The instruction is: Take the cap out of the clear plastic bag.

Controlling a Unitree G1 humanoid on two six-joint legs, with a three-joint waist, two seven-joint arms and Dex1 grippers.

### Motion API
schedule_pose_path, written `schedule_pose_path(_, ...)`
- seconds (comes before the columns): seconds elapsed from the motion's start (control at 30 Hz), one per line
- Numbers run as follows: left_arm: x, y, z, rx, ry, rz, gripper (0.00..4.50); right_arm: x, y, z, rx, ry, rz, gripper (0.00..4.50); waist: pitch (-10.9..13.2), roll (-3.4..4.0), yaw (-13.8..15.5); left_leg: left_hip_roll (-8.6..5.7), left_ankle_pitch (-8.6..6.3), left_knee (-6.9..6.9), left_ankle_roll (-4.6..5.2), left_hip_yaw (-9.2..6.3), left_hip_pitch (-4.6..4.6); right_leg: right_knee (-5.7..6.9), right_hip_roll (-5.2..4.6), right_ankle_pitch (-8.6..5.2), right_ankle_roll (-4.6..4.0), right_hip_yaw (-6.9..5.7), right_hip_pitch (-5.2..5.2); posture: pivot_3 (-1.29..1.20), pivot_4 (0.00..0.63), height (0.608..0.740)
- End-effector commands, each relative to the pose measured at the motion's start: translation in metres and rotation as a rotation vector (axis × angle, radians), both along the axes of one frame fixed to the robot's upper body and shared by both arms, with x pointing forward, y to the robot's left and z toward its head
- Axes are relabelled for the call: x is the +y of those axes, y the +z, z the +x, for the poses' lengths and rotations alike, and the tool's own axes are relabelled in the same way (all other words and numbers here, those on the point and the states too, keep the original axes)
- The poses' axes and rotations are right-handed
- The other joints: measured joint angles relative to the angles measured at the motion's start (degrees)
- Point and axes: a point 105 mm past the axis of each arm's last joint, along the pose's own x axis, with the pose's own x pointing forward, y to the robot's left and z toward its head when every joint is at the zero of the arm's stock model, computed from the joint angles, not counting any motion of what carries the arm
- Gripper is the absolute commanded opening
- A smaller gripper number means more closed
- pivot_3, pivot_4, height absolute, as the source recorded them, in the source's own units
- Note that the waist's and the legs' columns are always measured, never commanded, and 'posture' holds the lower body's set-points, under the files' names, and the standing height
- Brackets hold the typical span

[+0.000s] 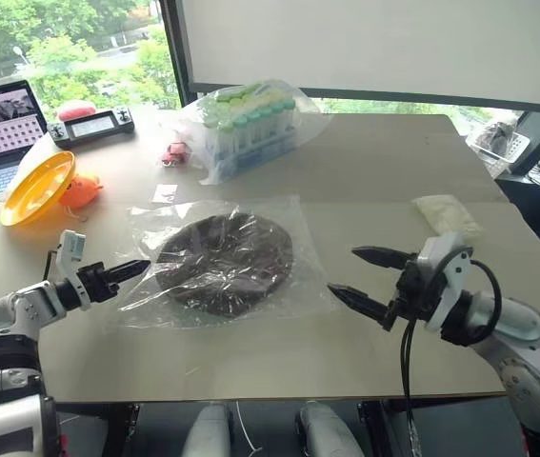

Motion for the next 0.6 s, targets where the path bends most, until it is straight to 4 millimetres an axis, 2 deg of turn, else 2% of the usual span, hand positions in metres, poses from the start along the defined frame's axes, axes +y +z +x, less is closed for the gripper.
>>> schedule_pose_path(0.03, -0.004, 0.003, 0.005, -0.024, -0.021, 0.014, 0.08, 0.003, 0.0, -0.005, -0.018, 0.004, -0.007, 4.5, 0.0, 0.0, 0.1, 0.0, 0.0, 0.0, 0.0, 0.0, 0.01, 0.0, 0.0, 0.0, -0.01, 0.0, 0.01, 0.0, 0.15, 0.74)
schedule_pose_path(0.1, -0.005, 0.002, 0.006, -0.026, -0.035, 0.04, 0.08, 0.003, -0.002, -0.004, -0.011, -0.004, -0.011, 4.5, 0.0, 0.0, 0.1, -0.01, 0.0, 0.0, 0.0, 0.0, 0.02, 0.0, 0.0, 0.0, -0.01, -0.01, 0.02, 0.0, 0.15, 0.74)
schedule_pose_path(0.23, -0.009, 0.0, 0.018, -0.072, -0.099, 0.25, 0.08, 0.002, -0.006, -0.004, 0.008, -0.019, -0.015, 4.5, 0.0, 0.0, 0.5, -0.02, 0.0, 0.0, 0.0, -0.01, 0.04, 0.0, 0.0, 0.0, -0.01, -0.01, 0.04, 0.0, 0.15, 0.74)
schedule_pose_path(0.33, -0.02, 0.012, 0.031, -0.138, -0.192, 0.373, 0.08, 0.002, -0.009, -0.003, 0.019, -0.027, -0.011, 4.5, 0.0, 0.0, 1.0, -0.04, 0.0, 0.02, 0.0, -0.02, 0.03, -0.01, 0.0, 0.01, -0.01, -0.03, 0.06, 0.0, 0.15, 0.74)
schedule_pose_path(0.4, -0.033, 0.026, 0.048, -0.198, -0.257, 0.467, 0.08, 0.003, -0.013, -0.003, 0.035, -0.03, -0.01, 4.5, 0.0, -0.02, 1.3, -0.05, 0.0, 0.03, 0.0, -0.02, 0.02, -0.02, 0.0, 0.01, -0.01, -0.03, 0.06, 0.0, 0.15, 0.74)
schedule_pose_path(0.5, -0.056, 0.058, 0.072, -0.302, -0.359, 0.574, 0.08, 0.006, -0.017, -0.002, 0.052, -0.032, -0.011, 4.5, 0.0, -0.08, 2.0, -0.09, 0.0, 0.11, 0.0, -0.09, -0.07, -0.04, 0.0, -0.04, 0.07, -0.14, 0.07, 0.0, 0.15, 0.74)
schedule_pose_path(0.6, -0.073, 0.084, 0.084, -0.377, -0.43, 0.662, 0.08, 0.006, -0.019, -0.001, 0.056, -0.033, -0.013, 4.5, 0.1, -0.09, 1.7, -0.12, 0.0, 0.32, 0.0, -0.16, -0.49, -0.07, 0.0, 0.0, 0.1, -0.2, -0.16, 0.0, 0.15, 0.74)
